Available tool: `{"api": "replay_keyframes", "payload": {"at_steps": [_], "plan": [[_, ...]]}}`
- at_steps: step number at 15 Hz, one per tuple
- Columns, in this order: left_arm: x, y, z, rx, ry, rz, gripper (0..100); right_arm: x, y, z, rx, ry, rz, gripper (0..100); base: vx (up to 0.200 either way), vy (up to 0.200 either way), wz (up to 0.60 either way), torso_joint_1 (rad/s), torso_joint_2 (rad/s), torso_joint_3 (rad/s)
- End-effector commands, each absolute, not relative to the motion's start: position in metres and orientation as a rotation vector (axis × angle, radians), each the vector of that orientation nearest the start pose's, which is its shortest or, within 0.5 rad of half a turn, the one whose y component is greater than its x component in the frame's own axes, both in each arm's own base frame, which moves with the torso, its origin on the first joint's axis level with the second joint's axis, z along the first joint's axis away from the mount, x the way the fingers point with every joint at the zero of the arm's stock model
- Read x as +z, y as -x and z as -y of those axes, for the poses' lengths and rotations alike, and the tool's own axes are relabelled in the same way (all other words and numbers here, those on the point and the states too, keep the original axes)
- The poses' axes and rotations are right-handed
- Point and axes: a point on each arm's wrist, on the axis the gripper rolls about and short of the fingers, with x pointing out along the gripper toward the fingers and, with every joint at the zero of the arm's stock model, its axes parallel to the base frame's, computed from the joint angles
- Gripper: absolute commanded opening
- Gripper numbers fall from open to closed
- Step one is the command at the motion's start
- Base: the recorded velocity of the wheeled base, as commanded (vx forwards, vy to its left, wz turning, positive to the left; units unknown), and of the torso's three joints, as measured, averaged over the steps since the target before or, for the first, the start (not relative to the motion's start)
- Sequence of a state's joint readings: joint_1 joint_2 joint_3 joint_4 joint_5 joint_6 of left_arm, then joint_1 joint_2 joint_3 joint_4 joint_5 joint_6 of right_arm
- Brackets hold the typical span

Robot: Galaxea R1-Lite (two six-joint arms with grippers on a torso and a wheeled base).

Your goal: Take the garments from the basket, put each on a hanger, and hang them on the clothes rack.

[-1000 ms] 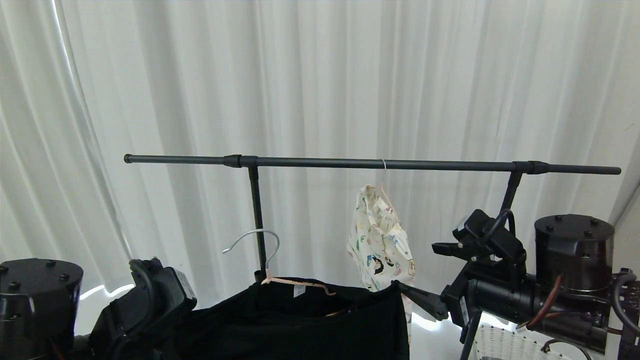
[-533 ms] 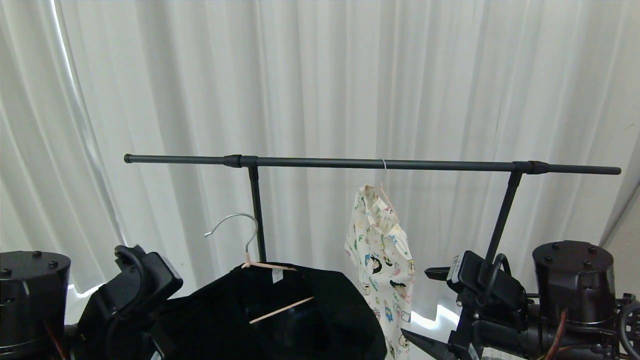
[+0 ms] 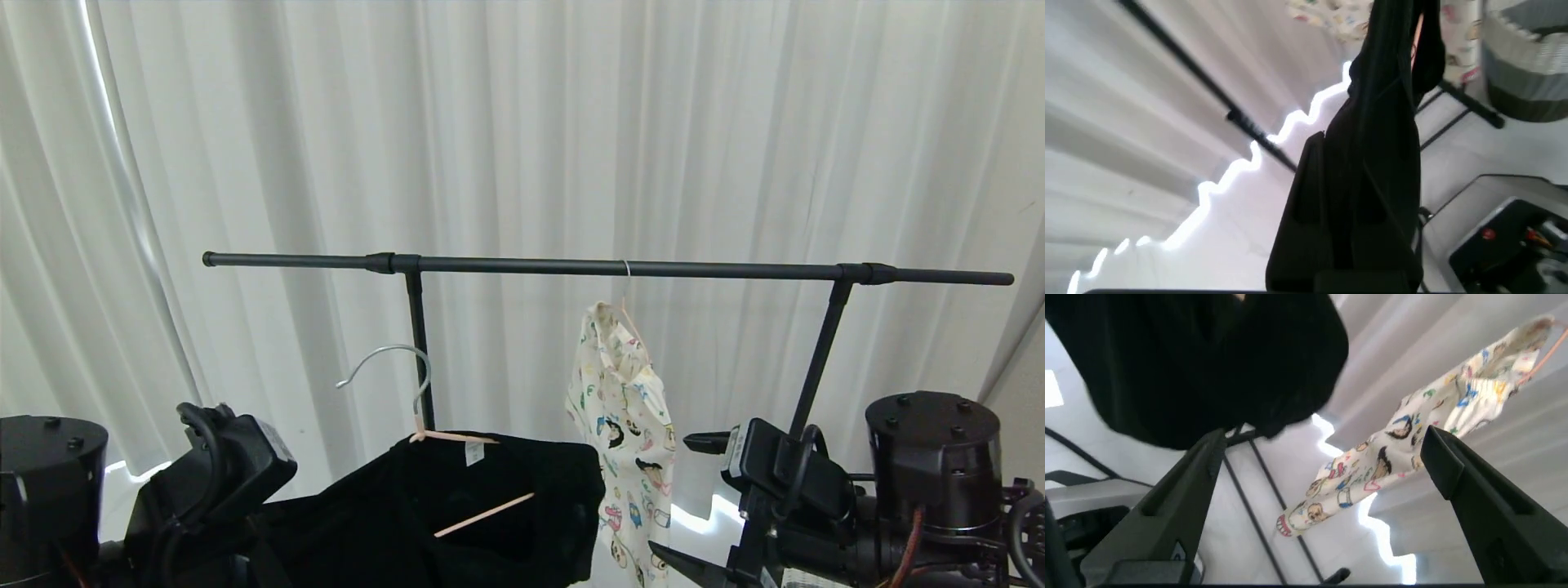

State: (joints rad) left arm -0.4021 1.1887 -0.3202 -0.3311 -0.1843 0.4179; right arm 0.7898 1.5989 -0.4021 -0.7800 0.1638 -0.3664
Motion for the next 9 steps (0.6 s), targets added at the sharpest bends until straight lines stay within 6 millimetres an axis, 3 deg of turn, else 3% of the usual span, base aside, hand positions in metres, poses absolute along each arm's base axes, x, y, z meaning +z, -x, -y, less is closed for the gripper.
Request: {"api": "replay_keyframes", "payload": {"at_steps": [1,9], "plan": [[0.144,-0.129,0.067,-0.726,-0.467,-0.385,0,0.127,-0.165,-0.179,1.027,0.472,-0.213,100,0.0,0.0,0.0,0.0,0.0,0.0],[0.144,-0.109,0.097,-0.97,-0.547,-0.307,0,0.16,-0.143,-0.219,1.266,0.488,-0.189,100,0.0,0.0,0.0,0.0,0.0,0.0]]}}
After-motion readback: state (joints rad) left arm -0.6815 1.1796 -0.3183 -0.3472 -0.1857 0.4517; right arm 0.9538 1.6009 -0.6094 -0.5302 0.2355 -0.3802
